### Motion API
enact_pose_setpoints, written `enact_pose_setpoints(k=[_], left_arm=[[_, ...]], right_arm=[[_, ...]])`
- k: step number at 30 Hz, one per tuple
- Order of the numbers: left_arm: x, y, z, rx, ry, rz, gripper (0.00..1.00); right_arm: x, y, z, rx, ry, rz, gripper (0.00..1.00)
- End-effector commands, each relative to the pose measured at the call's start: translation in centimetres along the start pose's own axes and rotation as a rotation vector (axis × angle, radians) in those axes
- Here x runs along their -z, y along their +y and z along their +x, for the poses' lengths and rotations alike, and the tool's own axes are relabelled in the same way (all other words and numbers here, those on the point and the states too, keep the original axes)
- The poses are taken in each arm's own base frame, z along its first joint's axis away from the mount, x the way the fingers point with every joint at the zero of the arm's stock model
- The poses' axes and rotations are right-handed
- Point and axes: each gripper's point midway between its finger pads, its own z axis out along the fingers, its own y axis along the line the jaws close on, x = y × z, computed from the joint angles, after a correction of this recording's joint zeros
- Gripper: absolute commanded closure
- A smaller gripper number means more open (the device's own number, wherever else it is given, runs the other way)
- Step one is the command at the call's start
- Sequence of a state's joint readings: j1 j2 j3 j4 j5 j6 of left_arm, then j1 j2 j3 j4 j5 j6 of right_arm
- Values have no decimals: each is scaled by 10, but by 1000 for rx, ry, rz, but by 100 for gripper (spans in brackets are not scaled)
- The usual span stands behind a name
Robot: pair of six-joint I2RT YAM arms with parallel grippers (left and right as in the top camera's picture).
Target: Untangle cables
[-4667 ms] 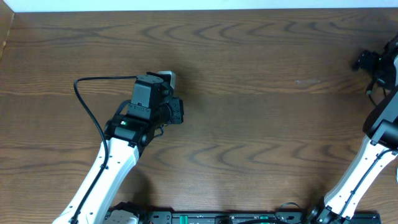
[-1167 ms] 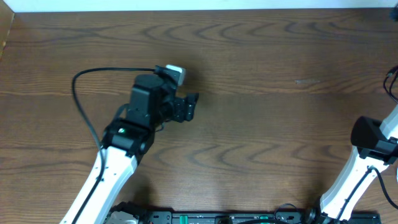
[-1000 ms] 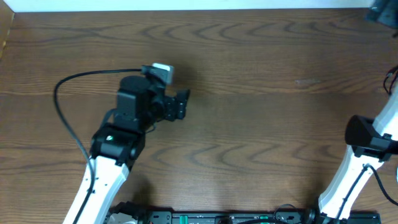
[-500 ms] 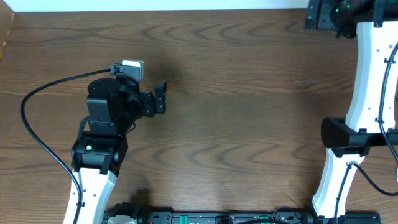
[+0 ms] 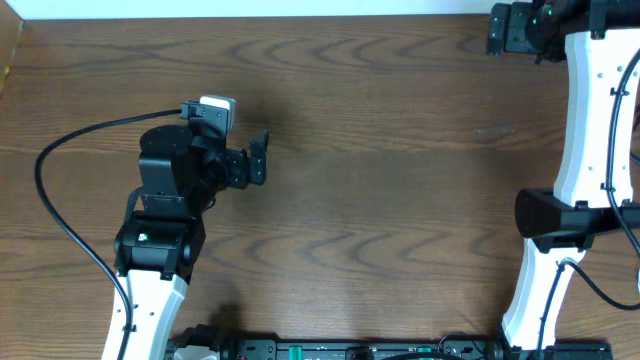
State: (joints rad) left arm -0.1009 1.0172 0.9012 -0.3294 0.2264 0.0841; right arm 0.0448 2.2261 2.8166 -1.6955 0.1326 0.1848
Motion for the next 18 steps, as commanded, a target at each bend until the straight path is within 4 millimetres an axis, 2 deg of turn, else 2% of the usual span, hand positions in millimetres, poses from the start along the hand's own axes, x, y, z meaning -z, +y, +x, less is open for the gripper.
enact_pose_setpoints(k=[1,6,9,11,16,18], left_arm=[[4,2,0,-13,9,-13,1],[4,2,7,-8,37,-12,1],[4,2,7,-8,40,-12,1],[4,2,9,-7,45,-12,1],[4,2,11,-10,55,-12,1],[4,2,15,-16,70,-11,1]], right_arm=[[-7,0,2,15,21,0,1],[-16,-2,14,23,80,18,1],[-21,-13,29,-3,129,97,1],[-17,-20,34,-15,129,144,1],[6,-19,36,4,51,127,1],[13,-20,43,11,24,121,1]])
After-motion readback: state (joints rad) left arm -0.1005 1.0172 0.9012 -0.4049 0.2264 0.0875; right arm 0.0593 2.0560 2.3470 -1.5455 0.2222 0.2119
